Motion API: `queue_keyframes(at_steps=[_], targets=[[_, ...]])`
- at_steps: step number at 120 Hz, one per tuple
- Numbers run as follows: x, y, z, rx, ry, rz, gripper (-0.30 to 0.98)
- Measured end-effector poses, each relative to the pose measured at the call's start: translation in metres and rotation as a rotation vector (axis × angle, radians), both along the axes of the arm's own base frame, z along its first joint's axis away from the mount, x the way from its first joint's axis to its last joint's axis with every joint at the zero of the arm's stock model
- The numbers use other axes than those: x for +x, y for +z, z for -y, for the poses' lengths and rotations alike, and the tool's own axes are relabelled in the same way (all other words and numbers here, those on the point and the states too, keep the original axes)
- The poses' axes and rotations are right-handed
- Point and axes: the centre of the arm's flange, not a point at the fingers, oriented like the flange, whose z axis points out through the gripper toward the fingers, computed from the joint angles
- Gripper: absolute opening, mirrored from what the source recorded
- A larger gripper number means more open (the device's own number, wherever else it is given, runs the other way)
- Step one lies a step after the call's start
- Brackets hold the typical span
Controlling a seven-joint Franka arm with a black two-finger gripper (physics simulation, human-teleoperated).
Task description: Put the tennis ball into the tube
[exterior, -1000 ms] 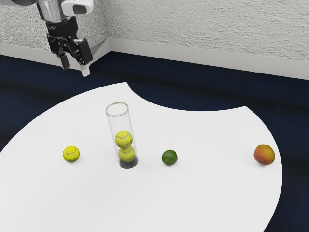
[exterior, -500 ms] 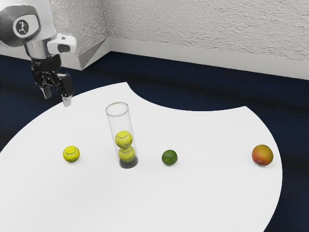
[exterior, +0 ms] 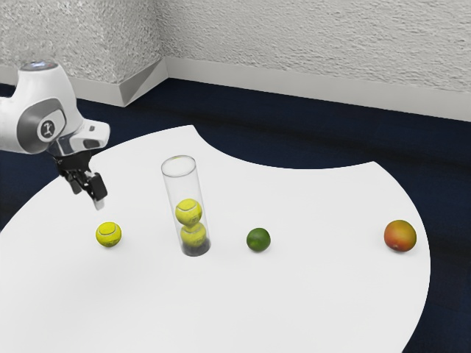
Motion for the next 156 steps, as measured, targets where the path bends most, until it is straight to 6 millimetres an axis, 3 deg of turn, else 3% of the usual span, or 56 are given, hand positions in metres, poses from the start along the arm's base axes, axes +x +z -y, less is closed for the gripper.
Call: queue_keyframes(at_steps=[32,47,93,142,156], targets=[[0.03,-0.073,-0.035,-0.005,-0.023,-0.066,0.69],[0.043,-0.099,-0.029,-0.005,-0.065,-0.07,0.69],[0.064,-0.131,-0.049,0.003,-0.132,-0.037,0.69],[0.059,-0.177,-0.058,-0.057,-0.132,-0.089,0.69],[0.059,-0.182,-0.06,-0.067,-0.128,-0.089,0.69]])
